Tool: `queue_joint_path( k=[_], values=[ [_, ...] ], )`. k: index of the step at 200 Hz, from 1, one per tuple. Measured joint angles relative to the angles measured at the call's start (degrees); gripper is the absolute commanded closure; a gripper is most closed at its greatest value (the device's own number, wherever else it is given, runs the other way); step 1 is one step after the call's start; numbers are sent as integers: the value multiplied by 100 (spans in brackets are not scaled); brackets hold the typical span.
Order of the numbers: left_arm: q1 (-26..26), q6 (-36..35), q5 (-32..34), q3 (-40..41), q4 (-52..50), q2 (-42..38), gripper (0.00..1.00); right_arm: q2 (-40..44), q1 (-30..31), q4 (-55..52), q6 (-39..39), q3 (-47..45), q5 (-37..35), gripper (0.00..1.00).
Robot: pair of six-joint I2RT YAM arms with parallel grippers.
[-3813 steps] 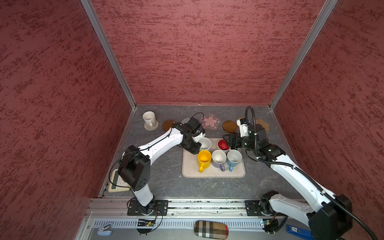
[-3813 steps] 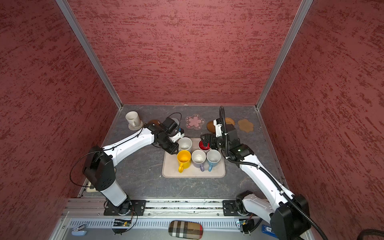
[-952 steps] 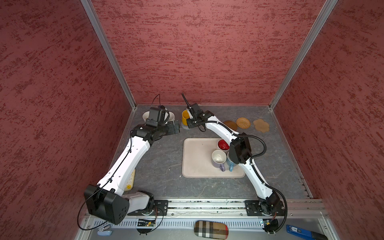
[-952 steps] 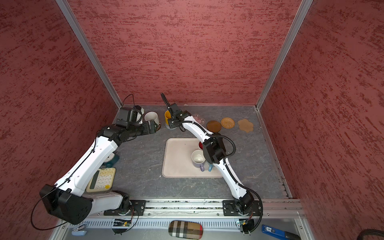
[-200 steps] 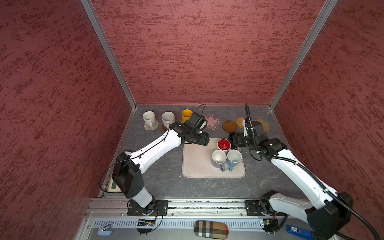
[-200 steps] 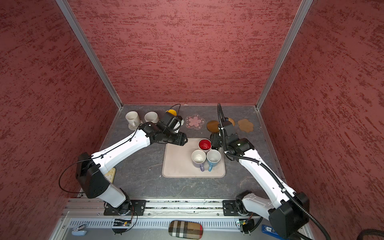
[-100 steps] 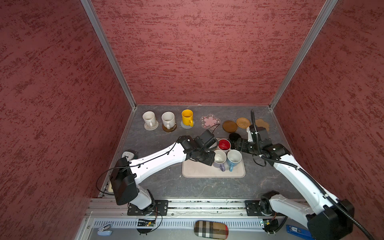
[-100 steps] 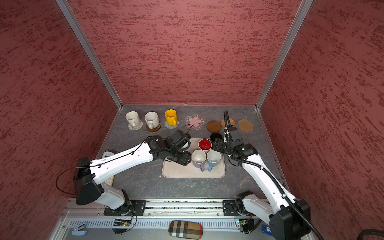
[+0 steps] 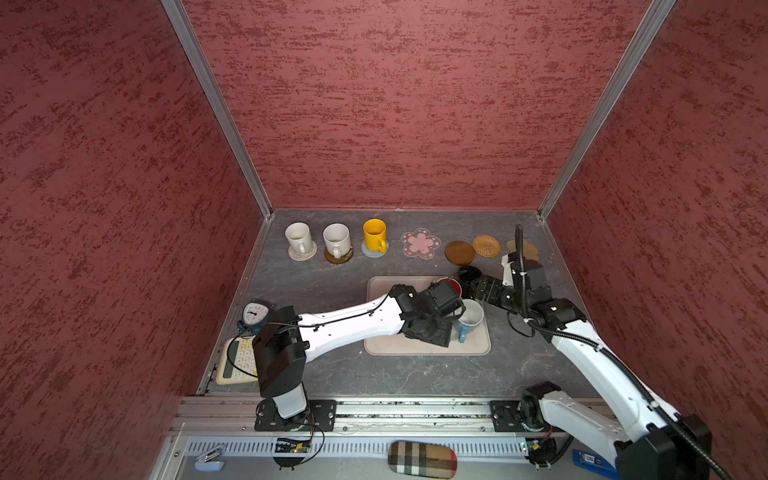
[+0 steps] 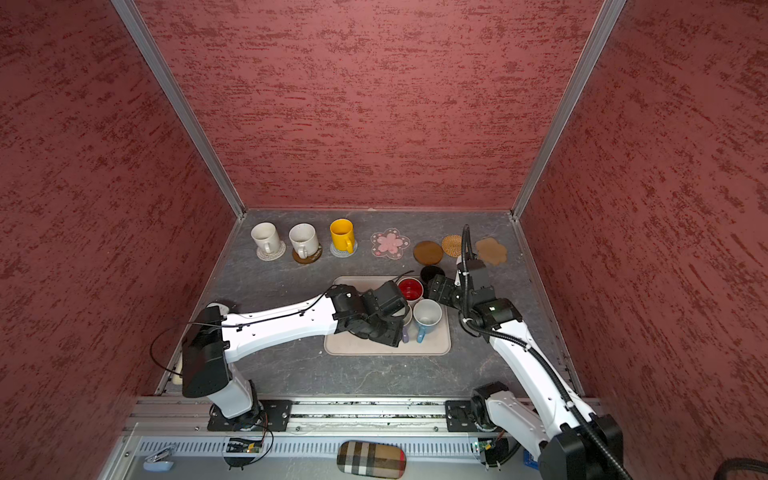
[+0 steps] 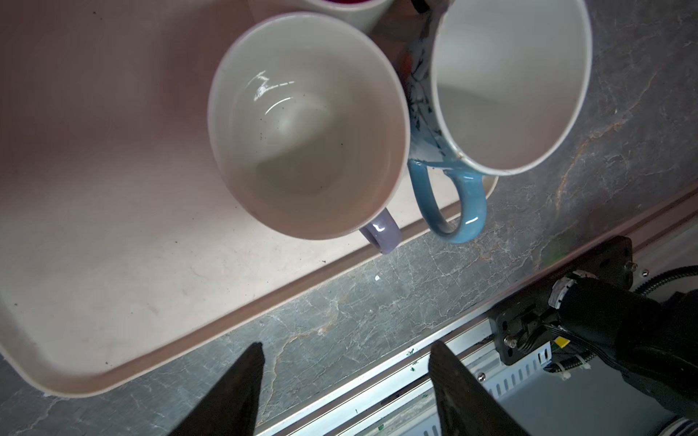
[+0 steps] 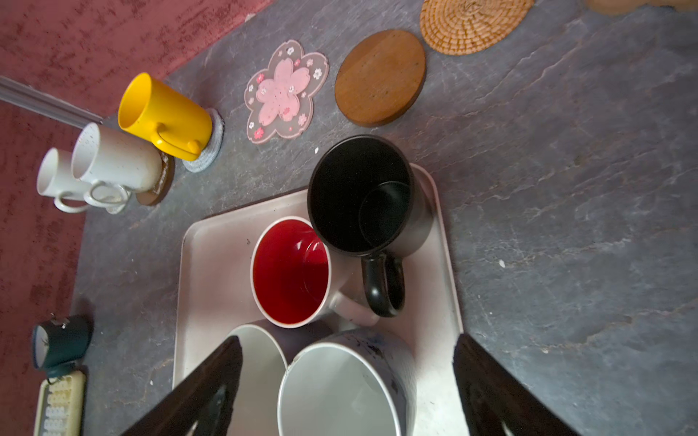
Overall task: Place cups on coasters
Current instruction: Pick up the cup from the tray.
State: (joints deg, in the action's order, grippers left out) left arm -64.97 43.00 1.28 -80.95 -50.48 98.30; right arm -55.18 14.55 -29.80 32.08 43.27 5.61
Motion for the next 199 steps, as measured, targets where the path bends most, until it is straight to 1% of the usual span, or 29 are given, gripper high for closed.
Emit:
queue_joint_path(
  k=[36, 63, 84, 103, 129, 199],
  values=[
    [-74, 527, 201, -17, 260, 205, 28, 490, -332, 284, 232, -372, 96, 10],
    [-83, 828, 348, -68, 417, 407, 28, 612, -514, 407, 295, -476, 269, 10],
    [-83, 1012, 435, -334, 459, 688, 29, 671, -608, 444, 302, -494, 435, 10],
    [-83, 1126, 479, -518, 516, 953, 30, 815, -656, 481, 299, -531, 527, 10],
    [-83, 1250, 509, -553, 518, 1156, 34, 1025, -662, 529, 299, -664, 638, 10],
    [-46, 1412, 595, -531, 483, 1174, 35, 1130, -662, 634, 291, -776, 872, 11]
  ],
)
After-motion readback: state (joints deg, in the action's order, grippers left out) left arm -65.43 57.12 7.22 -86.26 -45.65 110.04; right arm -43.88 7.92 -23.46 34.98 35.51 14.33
